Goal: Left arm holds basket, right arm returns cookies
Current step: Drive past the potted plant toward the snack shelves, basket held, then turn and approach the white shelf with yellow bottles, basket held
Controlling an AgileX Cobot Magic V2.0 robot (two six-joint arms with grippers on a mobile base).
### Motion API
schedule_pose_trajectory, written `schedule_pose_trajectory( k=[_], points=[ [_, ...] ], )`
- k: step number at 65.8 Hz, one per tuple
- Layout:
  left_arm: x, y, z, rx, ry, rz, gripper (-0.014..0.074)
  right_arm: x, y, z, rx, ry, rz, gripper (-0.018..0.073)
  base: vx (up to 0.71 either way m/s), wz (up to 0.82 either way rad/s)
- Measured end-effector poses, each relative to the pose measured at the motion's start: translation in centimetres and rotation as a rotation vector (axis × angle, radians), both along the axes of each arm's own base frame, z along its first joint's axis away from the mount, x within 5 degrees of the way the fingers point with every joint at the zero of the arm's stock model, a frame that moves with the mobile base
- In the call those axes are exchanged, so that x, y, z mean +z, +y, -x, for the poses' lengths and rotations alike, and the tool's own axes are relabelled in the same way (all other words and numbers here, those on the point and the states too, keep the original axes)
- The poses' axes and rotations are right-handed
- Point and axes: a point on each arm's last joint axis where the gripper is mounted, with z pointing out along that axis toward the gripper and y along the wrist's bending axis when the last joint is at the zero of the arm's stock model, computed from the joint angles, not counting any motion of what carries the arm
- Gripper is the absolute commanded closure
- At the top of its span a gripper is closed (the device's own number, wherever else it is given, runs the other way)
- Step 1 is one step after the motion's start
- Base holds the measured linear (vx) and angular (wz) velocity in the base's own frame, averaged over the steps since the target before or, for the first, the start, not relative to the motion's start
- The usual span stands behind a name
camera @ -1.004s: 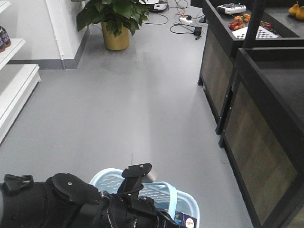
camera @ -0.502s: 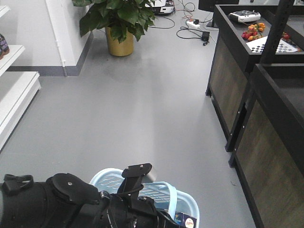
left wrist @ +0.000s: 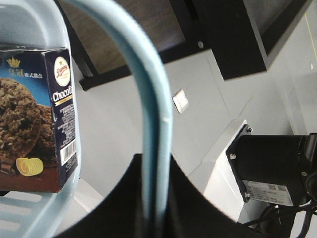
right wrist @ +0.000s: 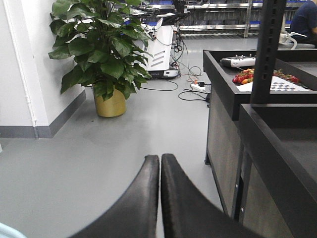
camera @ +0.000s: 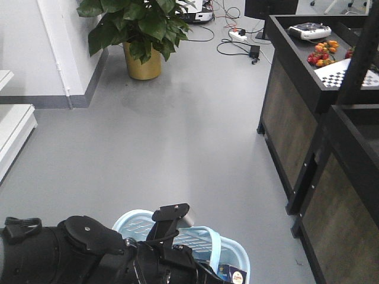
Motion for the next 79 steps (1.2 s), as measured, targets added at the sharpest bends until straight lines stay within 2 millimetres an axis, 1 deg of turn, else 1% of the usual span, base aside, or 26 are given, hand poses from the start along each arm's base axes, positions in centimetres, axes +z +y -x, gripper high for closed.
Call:
schedule_pose_trajectory(
  k=[58, 79],
  points=[
    [0.00, 0.00, 0.00, 0.000, 0.000, 0.000, 0.0603, 0.00, 0.00, 0.00, 0.000, 0.000, 0.000, 0.0568, 0.34, 0.10],
    [0.00, 0.00, 0.00, 0.000, 0.000, 0.000, 0.0603, 0.00, 0.00, 0.00, 0.000, 0.000, 0.000, 0.0568, 0.32, 0.29]
  ],
)
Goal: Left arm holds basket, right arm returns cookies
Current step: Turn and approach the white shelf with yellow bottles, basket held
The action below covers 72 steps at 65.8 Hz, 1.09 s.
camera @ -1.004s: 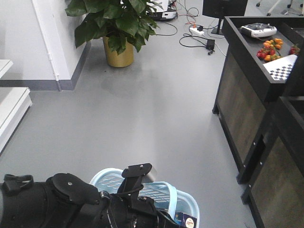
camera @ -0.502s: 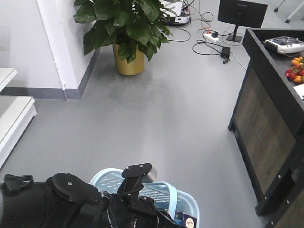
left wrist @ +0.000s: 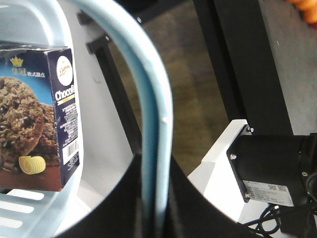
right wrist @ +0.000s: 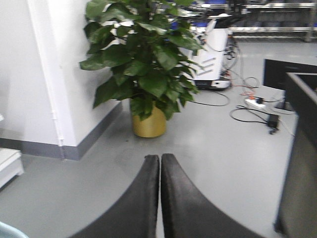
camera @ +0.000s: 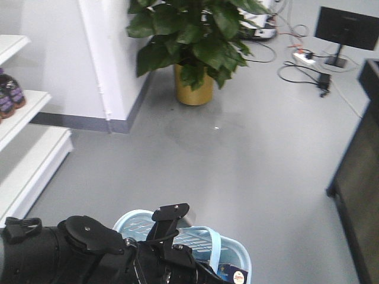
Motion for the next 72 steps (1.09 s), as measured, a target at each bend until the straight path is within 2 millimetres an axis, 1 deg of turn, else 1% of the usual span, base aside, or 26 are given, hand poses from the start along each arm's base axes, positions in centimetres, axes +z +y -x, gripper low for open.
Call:
schedule_pose_trajectory(
  k=[41, 72],
  points=[
    [-0.03, 0.02, -0.06, 0.005, -0.004, -0.004, 0.0603, 0.00, 0.00, 0.00, 0.000, 0.000, 0.000, 0.0568, 0.26, 0.64],
    [-0.03, 0.03, -0.06, 0.006, -0.004, -0.004, 0.0603, 0.00, 0.00, 0.00, 0.000, 0.000, 0.000, 0.0568, 0.19, 0.73]
  ],
)
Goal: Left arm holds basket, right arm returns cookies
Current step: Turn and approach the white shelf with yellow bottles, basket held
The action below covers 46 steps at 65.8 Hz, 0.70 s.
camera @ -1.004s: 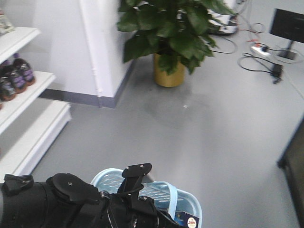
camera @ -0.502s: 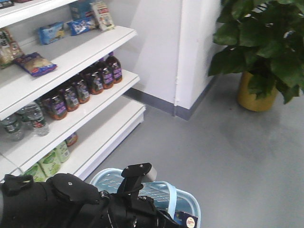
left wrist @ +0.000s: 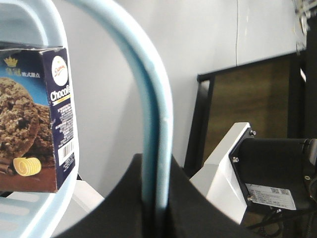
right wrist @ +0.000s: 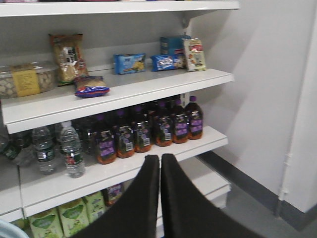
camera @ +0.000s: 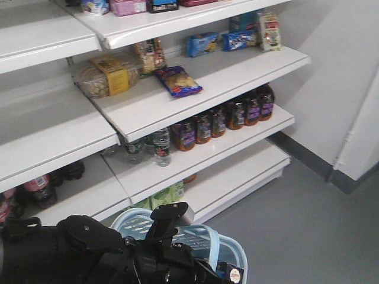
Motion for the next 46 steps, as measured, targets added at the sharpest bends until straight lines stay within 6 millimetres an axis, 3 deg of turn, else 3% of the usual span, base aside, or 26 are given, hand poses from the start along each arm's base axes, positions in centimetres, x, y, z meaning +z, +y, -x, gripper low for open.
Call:
schedule_pose_trajectory(
  k=[46],
  points=[
    [0.00, 0.00, 0.00, 0.000, 0.000, 0.000, 0.0603, 0.00, 0.00, 0.00, 0.000, 0.000, 0.000, 0.0568, 0.17, 0.63]
  ],
)
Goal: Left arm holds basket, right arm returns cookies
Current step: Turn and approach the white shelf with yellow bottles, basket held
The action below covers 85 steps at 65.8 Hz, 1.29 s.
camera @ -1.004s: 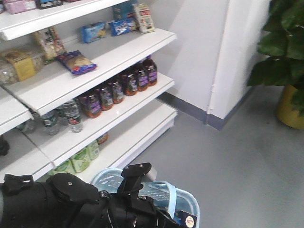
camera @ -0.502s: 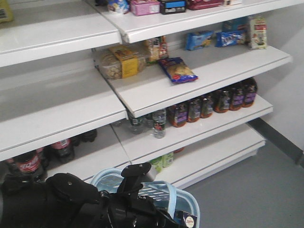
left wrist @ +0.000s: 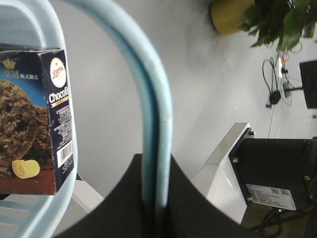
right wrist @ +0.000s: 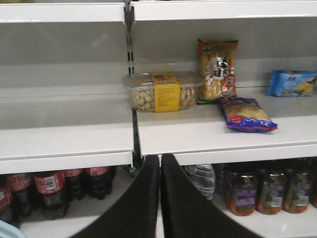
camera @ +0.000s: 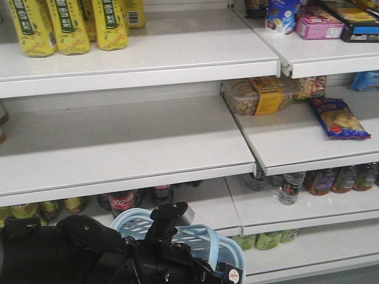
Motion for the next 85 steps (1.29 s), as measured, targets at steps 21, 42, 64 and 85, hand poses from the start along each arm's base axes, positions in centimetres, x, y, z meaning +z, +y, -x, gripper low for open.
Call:
schedule_pose_trajectory(
  k=[21, 42, 64, 85],
  points=[
    [0.00, 0.00, 0.01, -0.001, 0.000, 0.000, 0.0603, 0.00, 0.00, 0.00, 0.000, 0.000, 0.000, 0.0568, 0.14, 0.21],
    [0.00, 0.00, 0.01, -0.001, 0.000, 0.001, 0.0603, 0.00, 0.00, 0.00, 0.000, 0.000, 0.000, 0.0568, 0.16, 0.22],
    [0.00, 0.00, 0.00, 0.000, 0.000, 0.000, 0.0603, 0.00, 0.00, 0.00, 0.000, 0.000, 0.000, 0.0568, 0.14, 0.12],
    [0.01, -0.01, 0.01, 0.001, 0.004, 0.002, 0.0603, 0.00, 0.00, 0.00, 0.000, 0.000, 0.000, 0.0568, 0.07, 0.02]
  ],
)
